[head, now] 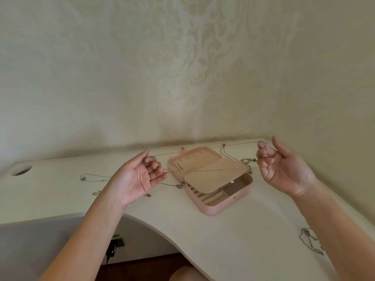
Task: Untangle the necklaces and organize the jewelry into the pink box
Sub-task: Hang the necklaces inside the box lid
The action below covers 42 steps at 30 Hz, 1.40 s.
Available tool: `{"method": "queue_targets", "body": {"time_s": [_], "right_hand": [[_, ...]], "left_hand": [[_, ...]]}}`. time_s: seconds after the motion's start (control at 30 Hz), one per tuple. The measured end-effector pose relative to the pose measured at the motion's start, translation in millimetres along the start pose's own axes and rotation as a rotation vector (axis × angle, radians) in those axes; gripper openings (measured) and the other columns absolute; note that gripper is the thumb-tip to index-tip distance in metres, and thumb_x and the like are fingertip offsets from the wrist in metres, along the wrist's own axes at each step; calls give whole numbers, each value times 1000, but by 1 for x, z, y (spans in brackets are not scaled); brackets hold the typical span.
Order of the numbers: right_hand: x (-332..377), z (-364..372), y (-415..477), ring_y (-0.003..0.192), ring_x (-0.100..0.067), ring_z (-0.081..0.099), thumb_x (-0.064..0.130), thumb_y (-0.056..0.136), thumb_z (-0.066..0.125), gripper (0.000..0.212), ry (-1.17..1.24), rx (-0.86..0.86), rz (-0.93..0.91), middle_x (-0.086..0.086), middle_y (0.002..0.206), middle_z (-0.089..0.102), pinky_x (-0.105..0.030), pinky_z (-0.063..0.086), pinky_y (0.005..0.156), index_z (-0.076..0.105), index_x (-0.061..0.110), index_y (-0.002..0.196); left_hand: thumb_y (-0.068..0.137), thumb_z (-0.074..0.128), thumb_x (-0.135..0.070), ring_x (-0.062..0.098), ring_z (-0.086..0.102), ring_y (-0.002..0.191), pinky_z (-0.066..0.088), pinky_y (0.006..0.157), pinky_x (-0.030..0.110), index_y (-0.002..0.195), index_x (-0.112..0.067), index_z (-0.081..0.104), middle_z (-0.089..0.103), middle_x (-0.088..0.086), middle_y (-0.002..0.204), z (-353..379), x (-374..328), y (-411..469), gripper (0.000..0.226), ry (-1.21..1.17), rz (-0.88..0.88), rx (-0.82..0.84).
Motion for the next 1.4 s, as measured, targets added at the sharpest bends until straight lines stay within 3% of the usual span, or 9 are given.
{"method": "queue_targets", "body": {"time_s": [0.07, 0.17, 0.4, 0.6, 0.83, 1.0, 1.17, 1.3, 1.4], "right_hand": [[1, 1, 1, 40, -3, 49, 42, 90, 41, 52, -6, -13, 1, 4, 57, 59, -19, 52, 45, 74, 7, 69], [-1, 7, -1, 44, -5, 54, 43, 86, 39, 54, -23, 24, 19, 2, 59, 60, -22, 55, 48, 75, 5, 75], [-5, 22, -4, 55, -8, 65, 19, 42, 95, 51, -235, 198, -4, -3, 69, 67, -23, 58, 57, 76, 3, 86], [-1, 34, -8, 66, -13, 69, 8, 42, 94, 60, -354, 286, -44, -5, 79, 71, -22, 57, 63, 74, 4, 99], [17, 50, 9, 44, 0, 47, 30, 48, 92, 38, -359, 214, -145, 5, 62, 59, -14, 49, 48, 76, 13, 79], [69, 95, 42, 48, -3, 42, 20, 82, 62, 14, -748, 108, -346, 6, 66, 62, -14, 42, 50, 70, 10, 87], [94, 164, 77, 54, -6, 39, 21, 91, 60, 14, -1202, 146, -410, 5, 78, 67, -16, 36, 56, 72, 14, 89], [97, 197, 96, 55, -6, 40, 24, 90, 62, 13, -1355, 209, -389, 3, 85, 68, -14, 39, 57, 73, 18, 87], [99, 207, 106, 54, -5, 40, 24, 90, 62, 13, -1468, 229, -373, 7, 82, 69, -14, 39, 59, 73, 17, 91]], "left_hand": [[85, 49, -34, 14, 58, 54, 59, 66, 35, 52, -17, 51, 48, -1, 56, -2, -4, 6, 37, -49, 25, -25], [85, 49, -33, 13, 58, 56, 58, 67, 33, 56, -16, 53, 48, -2, 59, -11, -5, 15, 34, -83, 24, -64], [87, 52, -28, 13, 54, 56, 54, 69, 31, 63, -13, 45, 47, 1, 60, -23, 6, 32, 29, -101, -5, -181], [84, 55, -25, 13, 55, 56, 57, 63, 29, 66, -13, 46, 48, 1, 60, -29, 8, 43, 23, -122, -11, -204], [96, 47, -22, 14, 64, 57, 59, 61, 29, 74, -10, 50, 57, 2, 62, -19, 9, 54, 25, 4, 20, -221], [95, 53, -16, 12, 63, 59, 54, 56, 22, 79, -6, 60, 65, 3, 67, -8, 20, 59, 20, 278, 133, -321], [88, 63, -17, 15, 55, 60, 42, 56, 25, 70, -12, 67, 62, -1, 66, 0, 28, 65, 19, 833, 234, -439], [89, 59, -27, 13, 59, 89, 41, 69, 23, 85, -24, 62, 63, -11, 89, 17, 34, 67, 6, 1220, 288, -459], [88, 53, -45, 17, 50, 115, 38, 93, 31, 108, -24, 63, 58, -5, 117, 25, 46, 71, 31, 1559, 272, -492]]}}
Point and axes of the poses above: each hand's wrist, its own y-axis towards the middle knuckle, its own z-axis out of the palm, x = y × z, the point moved 6 cm from there along y, towards the middle knuckle
